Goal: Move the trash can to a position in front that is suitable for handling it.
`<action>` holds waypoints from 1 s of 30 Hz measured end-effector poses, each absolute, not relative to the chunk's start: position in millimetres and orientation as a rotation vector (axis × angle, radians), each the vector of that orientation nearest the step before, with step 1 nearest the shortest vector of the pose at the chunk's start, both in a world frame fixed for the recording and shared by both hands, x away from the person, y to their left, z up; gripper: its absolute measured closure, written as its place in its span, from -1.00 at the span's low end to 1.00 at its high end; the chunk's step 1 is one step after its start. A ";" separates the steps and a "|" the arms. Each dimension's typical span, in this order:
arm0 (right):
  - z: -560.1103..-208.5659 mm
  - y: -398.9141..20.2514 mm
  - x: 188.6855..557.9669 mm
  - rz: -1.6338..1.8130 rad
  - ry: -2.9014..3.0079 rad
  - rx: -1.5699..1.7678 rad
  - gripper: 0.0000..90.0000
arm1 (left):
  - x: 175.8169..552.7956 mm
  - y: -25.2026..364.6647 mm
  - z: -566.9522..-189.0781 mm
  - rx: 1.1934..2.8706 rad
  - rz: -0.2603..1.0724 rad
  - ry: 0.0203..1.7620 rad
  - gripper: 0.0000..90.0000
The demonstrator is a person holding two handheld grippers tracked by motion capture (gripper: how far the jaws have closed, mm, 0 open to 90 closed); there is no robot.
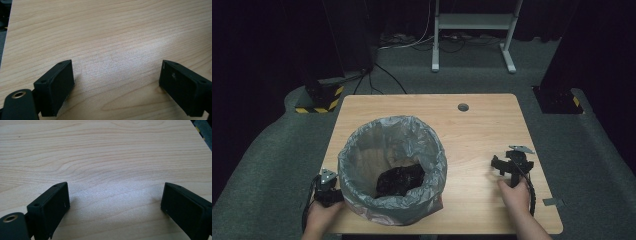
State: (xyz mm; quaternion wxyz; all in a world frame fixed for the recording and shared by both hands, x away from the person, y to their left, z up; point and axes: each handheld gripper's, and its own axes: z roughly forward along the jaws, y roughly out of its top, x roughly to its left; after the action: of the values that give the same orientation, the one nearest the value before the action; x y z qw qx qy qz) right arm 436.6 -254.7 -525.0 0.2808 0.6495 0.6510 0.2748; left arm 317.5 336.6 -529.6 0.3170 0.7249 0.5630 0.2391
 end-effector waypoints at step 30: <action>-463.9 -150.0 347.5 1.126 1.983 1.260 -0.78 | 293.3 351.2 -475.8 1.779 0.658 1.502 -0.67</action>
State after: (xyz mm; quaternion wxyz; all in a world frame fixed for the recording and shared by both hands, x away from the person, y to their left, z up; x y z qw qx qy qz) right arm 347.5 -150.0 -463.9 0.2651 0.4663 0.7339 0.4167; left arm 293.3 351.2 -475.8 0.3535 0.6878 0.5807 0.2543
